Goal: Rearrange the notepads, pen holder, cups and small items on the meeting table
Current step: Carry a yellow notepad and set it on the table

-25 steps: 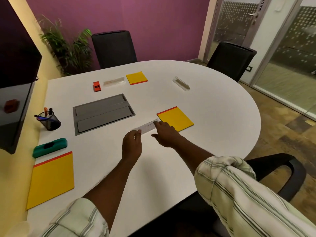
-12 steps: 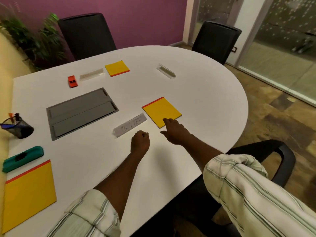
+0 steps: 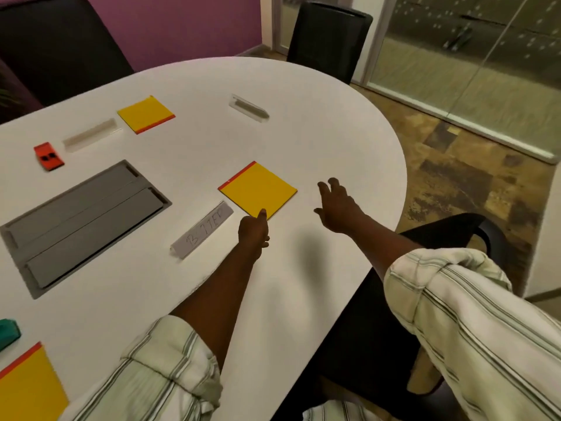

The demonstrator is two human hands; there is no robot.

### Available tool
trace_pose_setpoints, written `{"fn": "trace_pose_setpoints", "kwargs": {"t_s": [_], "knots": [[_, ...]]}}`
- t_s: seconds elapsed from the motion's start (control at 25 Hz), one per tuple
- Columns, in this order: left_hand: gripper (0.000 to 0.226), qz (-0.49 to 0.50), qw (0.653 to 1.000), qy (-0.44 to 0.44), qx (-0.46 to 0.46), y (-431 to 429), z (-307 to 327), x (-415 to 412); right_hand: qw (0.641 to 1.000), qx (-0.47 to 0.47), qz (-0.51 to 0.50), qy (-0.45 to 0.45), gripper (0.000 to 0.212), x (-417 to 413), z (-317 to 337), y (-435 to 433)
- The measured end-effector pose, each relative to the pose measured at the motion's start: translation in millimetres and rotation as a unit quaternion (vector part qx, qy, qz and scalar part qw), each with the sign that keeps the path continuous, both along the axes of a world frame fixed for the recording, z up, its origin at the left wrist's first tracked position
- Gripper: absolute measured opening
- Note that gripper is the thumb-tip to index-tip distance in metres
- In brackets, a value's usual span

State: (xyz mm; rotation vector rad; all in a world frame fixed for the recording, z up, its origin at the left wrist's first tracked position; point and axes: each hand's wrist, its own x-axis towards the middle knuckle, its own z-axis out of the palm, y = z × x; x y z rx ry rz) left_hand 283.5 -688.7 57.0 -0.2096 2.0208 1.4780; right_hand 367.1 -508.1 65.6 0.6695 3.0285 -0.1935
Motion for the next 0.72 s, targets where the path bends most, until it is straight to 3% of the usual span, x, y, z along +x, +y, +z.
{"fn": "trace_pose_setpoints", "kwargs": {"t_s": [0.28, 0.56, 0.72], "knots": [[0.054, 0.042, 0.998, -0.035, -0.037, 23.8, -23.4, -32.4, 0.998, -0.066, -0.016, -0.005, 0.063, -42.1, -20.6, 43.7], [0.059, 0.025, 0.991, 0.000, -0.132, 56.9, -67.9, -79.7, 0.991, -0.125, -0.013, -0.033, 0.054, -101.9, -67.2, 75.8], [0.057, 0.063, 0.981, -0.028, -0.179, 67.9, -87.2, -105.2, 0.986, -0.163, -0.014, -0.034, 0.051, -131.9, -98.2, 83.6]]}}
